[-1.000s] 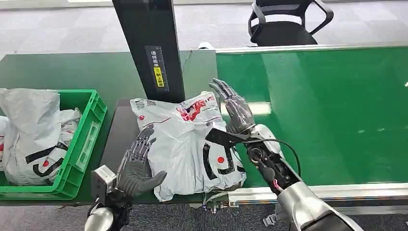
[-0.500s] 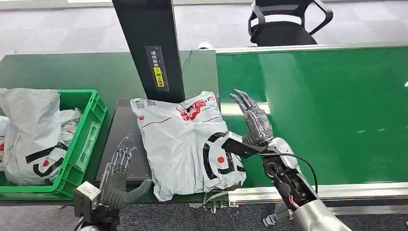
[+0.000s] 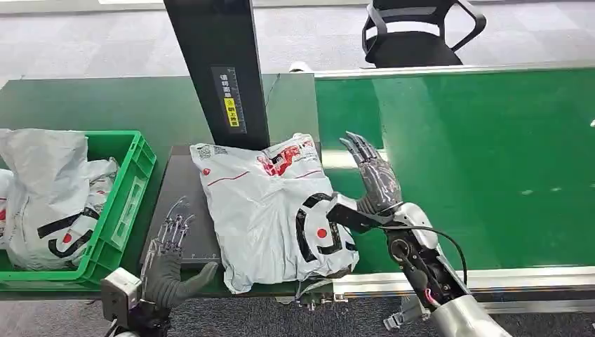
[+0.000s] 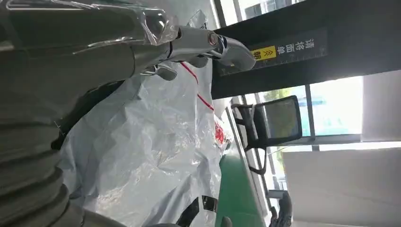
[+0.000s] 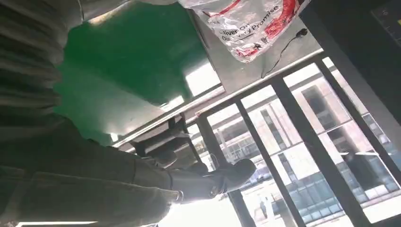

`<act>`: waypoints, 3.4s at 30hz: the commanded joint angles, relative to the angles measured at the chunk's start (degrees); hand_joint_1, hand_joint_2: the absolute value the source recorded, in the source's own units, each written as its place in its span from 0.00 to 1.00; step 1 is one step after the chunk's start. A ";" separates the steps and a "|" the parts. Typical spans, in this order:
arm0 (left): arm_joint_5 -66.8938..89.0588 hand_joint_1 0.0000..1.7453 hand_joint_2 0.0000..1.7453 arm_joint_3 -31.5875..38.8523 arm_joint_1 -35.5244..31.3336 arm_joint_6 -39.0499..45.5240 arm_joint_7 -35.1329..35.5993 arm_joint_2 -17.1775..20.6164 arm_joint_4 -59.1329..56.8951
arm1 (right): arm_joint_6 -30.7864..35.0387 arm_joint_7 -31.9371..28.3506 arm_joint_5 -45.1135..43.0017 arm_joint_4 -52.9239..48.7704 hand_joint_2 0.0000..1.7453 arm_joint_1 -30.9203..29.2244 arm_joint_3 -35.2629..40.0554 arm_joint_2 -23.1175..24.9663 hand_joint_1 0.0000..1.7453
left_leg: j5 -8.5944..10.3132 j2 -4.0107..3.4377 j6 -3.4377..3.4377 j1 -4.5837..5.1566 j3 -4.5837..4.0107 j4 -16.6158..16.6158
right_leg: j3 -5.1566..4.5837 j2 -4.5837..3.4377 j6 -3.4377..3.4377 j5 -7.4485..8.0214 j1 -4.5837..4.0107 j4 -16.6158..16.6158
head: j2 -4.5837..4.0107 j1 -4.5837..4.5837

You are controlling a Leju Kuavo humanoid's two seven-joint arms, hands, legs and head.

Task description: Moved the parcel from conveyor to table for the left to box.

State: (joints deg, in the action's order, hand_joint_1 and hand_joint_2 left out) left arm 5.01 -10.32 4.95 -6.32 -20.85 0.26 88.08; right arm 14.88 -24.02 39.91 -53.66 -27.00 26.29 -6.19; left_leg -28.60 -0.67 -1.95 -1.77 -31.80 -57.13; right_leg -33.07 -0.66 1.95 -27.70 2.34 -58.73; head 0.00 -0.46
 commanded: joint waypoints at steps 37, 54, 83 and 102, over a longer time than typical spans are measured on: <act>45.43 0.00 1.00 -32.52 -40.29 15.30 13.28 -6.81 -35.47 | -14.21 -1.30 -47.48 -14.21 1.00 4.61 -12.11 4.80 0.00 | 0.28 0.37 0.19 0.05 -0.11 -0.06 | 0.01 0.38 -0.09 0.26 0.02 0.04 | 0.00 -0.02; 53.24 0.00 1.00 -41.86 -48.37 3.04 21.50 -11.49 -57.95 | -12.21 -0.83 -45.71 -19.01 1.00 6.62 -13.93 4.26 0.00 | 0.34 0.56 0.24 0.06 -0.11 -0.02 | 0.10 0.56 -0.12 0.28 0.02 0.11 | 0.00 -0.02; 52.22 1.00 1.00 -43.21 -44.75 3.34 16.60 -9.13 -57.75 | -11.93 -0.05 -43.32 -21.41 1.00 8.58 -13.90 3.97 0.00 | 0.28 0.24 0.20 0.08 0.03 0.00 | 0.12 0.23 -0.10 0.30 0.04 0.07 | 0.00 -0.02; 54.44 1.00 1.00 -24.79 -40.16 37.85 20.55 -3.69 -48.16 | -11.59 0.56 -42.81 -26.12 1.00 12.08 -14.78 3.58 0.00 | 0.29 0.18 0.14 0.07 0.03 0.01 | 0.08 0.17 -0.08 0.29 0.03 0.04 | 0.00 0.00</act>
State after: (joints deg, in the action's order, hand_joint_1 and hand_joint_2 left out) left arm 59.21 -41.85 -37.55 27.92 1.59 -6.77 36.00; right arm 3.30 -23.71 -3.04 -79.67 -14.88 12.07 -2.34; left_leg -28.33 -0.45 -1.89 -1.69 -31.79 -57.16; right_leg -32.98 -0.47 2.03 -27.45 2.41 -58.73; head 0.00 -0.46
